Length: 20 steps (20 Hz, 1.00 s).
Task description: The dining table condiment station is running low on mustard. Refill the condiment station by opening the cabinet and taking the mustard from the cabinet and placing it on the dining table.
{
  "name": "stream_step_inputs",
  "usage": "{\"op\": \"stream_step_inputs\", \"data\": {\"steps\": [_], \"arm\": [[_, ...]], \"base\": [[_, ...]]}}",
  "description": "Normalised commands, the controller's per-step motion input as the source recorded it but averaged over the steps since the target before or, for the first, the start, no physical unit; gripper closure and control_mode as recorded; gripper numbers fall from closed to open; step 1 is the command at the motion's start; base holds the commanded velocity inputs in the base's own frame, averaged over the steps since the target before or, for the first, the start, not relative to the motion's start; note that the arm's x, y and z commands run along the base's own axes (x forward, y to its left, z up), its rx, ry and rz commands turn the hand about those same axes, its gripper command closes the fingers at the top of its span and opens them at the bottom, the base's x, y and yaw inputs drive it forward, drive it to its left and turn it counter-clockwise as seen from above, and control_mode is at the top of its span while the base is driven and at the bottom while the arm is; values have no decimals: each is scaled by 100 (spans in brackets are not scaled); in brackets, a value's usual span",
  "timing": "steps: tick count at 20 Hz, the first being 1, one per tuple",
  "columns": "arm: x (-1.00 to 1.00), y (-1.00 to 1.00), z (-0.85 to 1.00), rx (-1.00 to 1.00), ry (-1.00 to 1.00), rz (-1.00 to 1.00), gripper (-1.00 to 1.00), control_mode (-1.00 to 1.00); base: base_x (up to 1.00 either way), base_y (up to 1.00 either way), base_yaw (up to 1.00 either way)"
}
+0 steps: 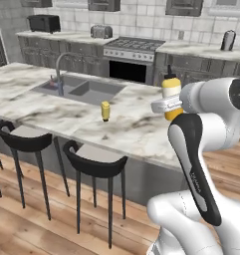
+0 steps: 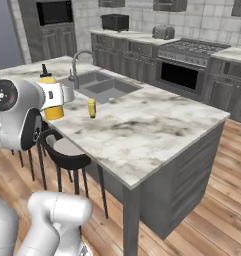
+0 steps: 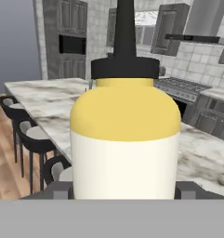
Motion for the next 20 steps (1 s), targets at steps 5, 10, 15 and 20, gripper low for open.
{"op": "stream_step_inputs", "data": {"steps": [5,10,15,20], "arm": [[0,0,0,0,0,0,100,100],[0,0,0,0,0,0,100,100],[0,0,0,0,0,0,100,100],[0,0,0,0,0,0,100,100]], "base": [[35,37,-34],[46,57,-34],[54,69,-33],[53,64,-33]]}}
